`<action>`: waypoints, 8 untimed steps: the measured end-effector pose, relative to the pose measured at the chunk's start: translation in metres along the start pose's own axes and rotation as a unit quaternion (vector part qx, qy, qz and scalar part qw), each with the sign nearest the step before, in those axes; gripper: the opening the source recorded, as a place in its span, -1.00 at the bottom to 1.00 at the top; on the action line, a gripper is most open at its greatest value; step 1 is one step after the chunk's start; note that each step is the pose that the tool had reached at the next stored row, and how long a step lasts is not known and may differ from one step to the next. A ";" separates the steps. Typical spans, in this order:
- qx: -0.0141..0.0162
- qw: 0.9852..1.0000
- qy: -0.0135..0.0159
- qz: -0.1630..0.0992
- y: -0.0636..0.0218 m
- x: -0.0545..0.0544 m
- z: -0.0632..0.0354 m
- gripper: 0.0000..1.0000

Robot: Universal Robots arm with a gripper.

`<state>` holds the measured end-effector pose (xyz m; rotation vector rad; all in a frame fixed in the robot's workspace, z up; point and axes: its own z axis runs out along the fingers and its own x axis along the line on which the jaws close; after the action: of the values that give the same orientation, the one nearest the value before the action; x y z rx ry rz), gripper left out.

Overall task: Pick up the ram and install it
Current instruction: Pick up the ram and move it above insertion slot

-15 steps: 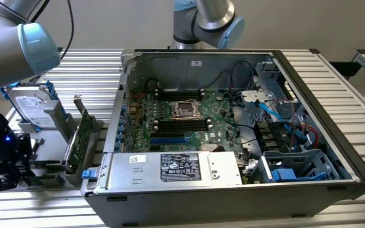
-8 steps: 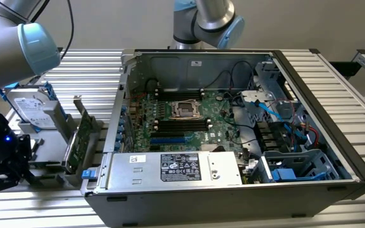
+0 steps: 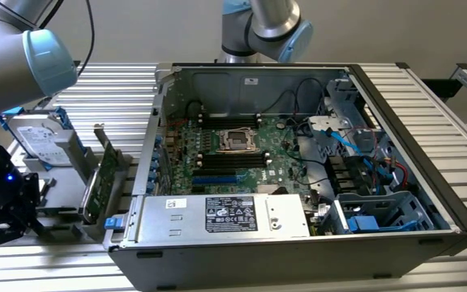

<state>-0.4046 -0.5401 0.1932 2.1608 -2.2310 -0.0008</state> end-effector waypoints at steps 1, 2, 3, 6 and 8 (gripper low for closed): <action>0.000 1.000 0.000 0.000 0.0000 0.000 0.0000 -0.73; 0.000 1.000 0.000 0.000 0.0000 0.000 0.0000 -0.73; 0.000 1.000 0.000 0.000 0.0000 0.000 0.0000 -0.73; 0.000 1.000 0.000 0.000 -0.0001 0.000 0.0001 -0.73; 0.000 1.000 0.000 0.000 -0.0001 0.000 0.0000 -0.73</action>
<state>-0.4045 -0.5401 0.1931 2.1604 -2.2312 -0.0012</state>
